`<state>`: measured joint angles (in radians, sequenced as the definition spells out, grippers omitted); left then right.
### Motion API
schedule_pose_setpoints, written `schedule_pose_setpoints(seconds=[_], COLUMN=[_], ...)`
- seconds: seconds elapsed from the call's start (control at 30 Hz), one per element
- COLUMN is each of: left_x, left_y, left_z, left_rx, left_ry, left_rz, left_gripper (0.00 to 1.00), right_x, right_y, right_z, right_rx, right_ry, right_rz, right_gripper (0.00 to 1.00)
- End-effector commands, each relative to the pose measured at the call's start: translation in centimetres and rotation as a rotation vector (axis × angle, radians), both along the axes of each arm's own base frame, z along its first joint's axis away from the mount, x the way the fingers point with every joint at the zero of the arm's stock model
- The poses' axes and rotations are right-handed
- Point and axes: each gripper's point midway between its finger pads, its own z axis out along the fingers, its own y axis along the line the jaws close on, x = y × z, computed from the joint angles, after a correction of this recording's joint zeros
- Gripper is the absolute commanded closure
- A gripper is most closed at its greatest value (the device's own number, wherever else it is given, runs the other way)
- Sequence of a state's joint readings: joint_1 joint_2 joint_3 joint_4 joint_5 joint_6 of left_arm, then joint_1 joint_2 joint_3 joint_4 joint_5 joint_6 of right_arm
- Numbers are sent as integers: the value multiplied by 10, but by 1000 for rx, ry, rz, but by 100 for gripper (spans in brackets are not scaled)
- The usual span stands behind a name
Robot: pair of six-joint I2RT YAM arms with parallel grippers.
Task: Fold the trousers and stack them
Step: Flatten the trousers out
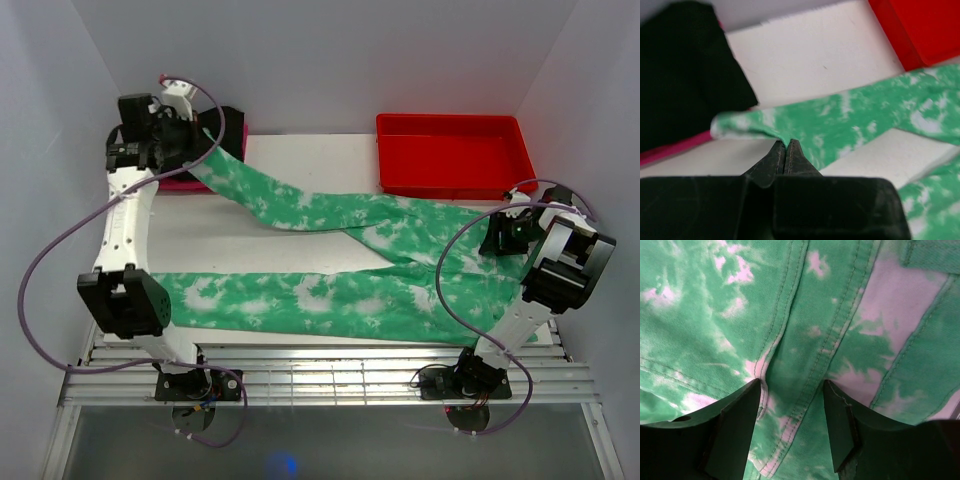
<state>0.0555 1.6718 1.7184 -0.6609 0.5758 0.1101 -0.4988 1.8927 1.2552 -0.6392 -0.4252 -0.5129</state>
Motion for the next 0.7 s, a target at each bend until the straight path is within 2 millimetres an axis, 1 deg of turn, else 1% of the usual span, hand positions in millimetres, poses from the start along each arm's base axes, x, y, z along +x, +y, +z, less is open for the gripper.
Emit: schedule_pose_setpoints(seconds=[0.0,0.03,0.07,0.1,0.13,0.17,0.2,0.23,0.27,0.3,0.33,0.4,0.43,0.47,0.5,0.53,0.57,0.67], left_x=[-15,-15,-12,-11,-9,-7,-5,-4,-3,-1,-3,-5,-7,-8,-9,-10,-11,-10], left_y=[26,33,42,47,59,71,79,95,102,110,123,135,146,152,157,167,173,191], left_z=[53,58,70,76,85,98,104,110,115,129,132,143,145,145,142,140,136,111], left_rx=[140,156,175,183,195,213,225,236,237,237,240,252,262,280,289,297,303,321], left_ry=[-126,-137,-163,-177,-204,-236,-253,-261,-263,-290,-284,-307,-311,-312,-307,-299,-290,-236], left_rz=[97,118,158,179,215,256,280,317,335,351,378,401,422,429,437,455,462,475], left_gripper=[100,100,100,100,100,100,100,100,100,100,100,100,100,100,100,100,100,100], right_x=[-7,-8,-7,-5,-5,-5,-4,-4,-4,-3,-3,0,0,0,0,1,0,3], right_y=[-29,-31,-34,-36,-39,-40,-41,-42,-43,-45,-46,-48,-49,-50,-51,-51,-50,-48], right_z=[-19,-20,-19,-18,-17,-17,-16,-16,-16,-14,-15,-13,-14,-14,-15,-14,-14,-10], right_rx=[-154,-166,-176,-186,-200,-208,-213,-220,-223,-231,-233,-242,-246,-249,-250,-250,-248,-238], right_ry=[34,40,38,34,36,36,33,34,36,31,34,28,33,36,36,36,38,23], right_rz=[-5,-10,-14,-19,-23,-24,-24,-23,-25,-26,-27,-29,-30,-31,-30,-30,-28,-21], right_gripper=[39,39,37,37,36,35,35,34,34,34,34,32,32,31,31,31,30,30])
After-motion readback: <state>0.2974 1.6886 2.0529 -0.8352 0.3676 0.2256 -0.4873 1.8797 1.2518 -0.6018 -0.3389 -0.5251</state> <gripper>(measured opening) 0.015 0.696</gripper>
